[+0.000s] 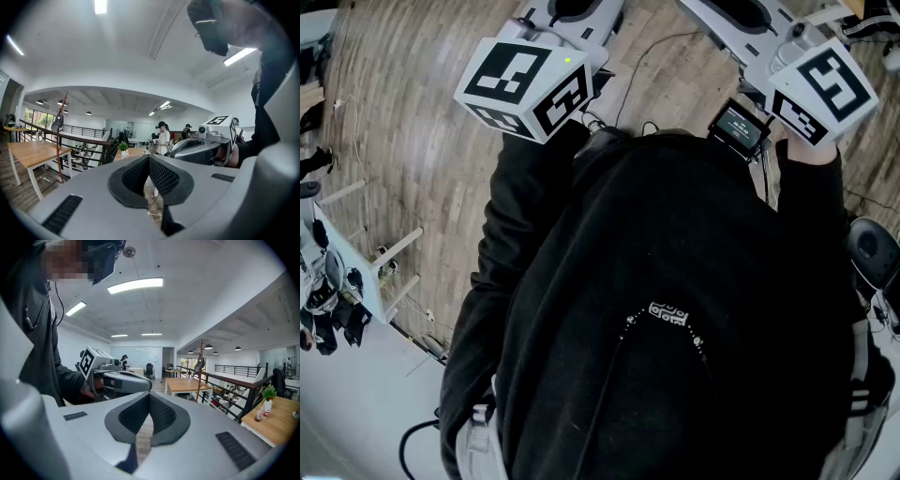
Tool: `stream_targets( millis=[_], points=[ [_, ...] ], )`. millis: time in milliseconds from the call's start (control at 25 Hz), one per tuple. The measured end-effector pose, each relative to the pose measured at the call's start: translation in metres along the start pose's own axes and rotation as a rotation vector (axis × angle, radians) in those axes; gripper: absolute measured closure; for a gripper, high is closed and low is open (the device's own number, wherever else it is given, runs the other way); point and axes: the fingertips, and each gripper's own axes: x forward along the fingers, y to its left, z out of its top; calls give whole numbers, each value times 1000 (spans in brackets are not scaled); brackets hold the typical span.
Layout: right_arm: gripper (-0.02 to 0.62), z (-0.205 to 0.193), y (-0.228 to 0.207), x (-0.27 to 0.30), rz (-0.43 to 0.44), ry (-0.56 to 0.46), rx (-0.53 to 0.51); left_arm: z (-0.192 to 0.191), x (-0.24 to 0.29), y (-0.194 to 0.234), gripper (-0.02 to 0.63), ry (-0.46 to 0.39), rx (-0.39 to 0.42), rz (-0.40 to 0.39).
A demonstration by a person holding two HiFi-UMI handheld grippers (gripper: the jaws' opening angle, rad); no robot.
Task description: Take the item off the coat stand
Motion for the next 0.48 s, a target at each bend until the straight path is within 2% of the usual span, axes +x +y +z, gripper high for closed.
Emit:
stream_targets(
  millis=[240,480],
  points=[
    [578,1,4,-3,9,-4,-11,0,2,-7,603,9,16,4],
    [578,-9,-13,-9,15,1,24,-1,18,-9,603,12,10,2]
  ],
)
